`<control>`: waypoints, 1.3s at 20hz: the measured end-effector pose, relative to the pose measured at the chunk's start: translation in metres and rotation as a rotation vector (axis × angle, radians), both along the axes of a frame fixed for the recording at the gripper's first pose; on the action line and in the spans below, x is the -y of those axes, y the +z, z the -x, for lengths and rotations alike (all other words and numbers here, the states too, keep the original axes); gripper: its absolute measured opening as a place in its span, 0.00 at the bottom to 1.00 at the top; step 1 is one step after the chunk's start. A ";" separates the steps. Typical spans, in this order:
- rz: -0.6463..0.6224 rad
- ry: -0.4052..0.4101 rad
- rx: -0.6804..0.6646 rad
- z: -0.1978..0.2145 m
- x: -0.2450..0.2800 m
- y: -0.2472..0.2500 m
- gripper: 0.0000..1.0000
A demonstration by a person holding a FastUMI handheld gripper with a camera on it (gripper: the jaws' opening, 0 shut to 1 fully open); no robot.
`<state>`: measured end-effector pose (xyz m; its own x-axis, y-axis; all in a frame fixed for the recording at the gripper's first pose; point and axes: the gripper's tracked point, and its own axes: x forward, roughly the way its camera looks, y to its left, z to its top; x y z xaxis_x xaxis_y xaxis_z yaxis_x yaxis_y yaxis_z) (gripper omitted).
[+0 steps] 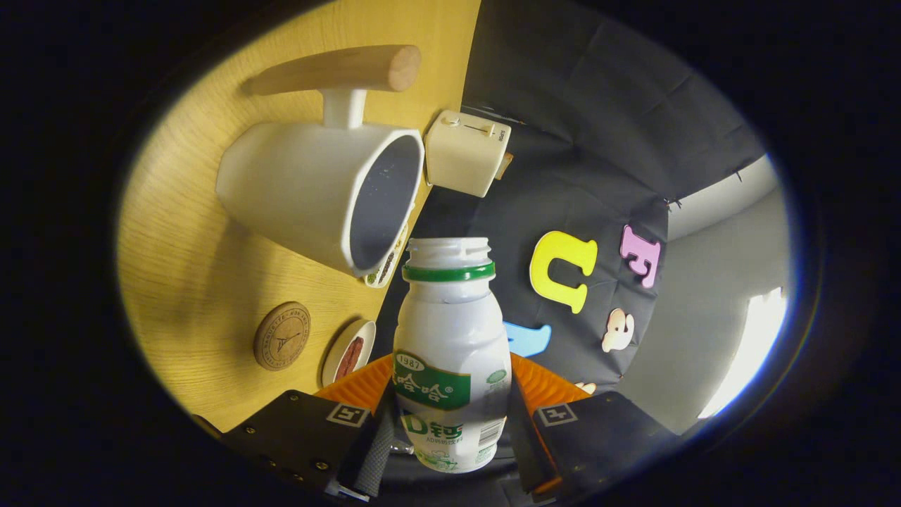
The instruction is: Take the bottle from table, then pour the juice into the cup, finally place the bottle on the coaster
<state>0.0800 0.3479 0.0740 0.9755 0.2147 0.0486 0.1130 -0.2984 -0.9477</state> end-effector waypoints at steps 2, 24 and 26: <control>-0.026 -0.001 -0.019 -0.001 0.001 -0.004 0.71; -0.345 0.009 -0.111 -0.006 0.010 -0.013 0.72; -0.389 0.011 -0.120 -0.005 0.012 -0.012 0.72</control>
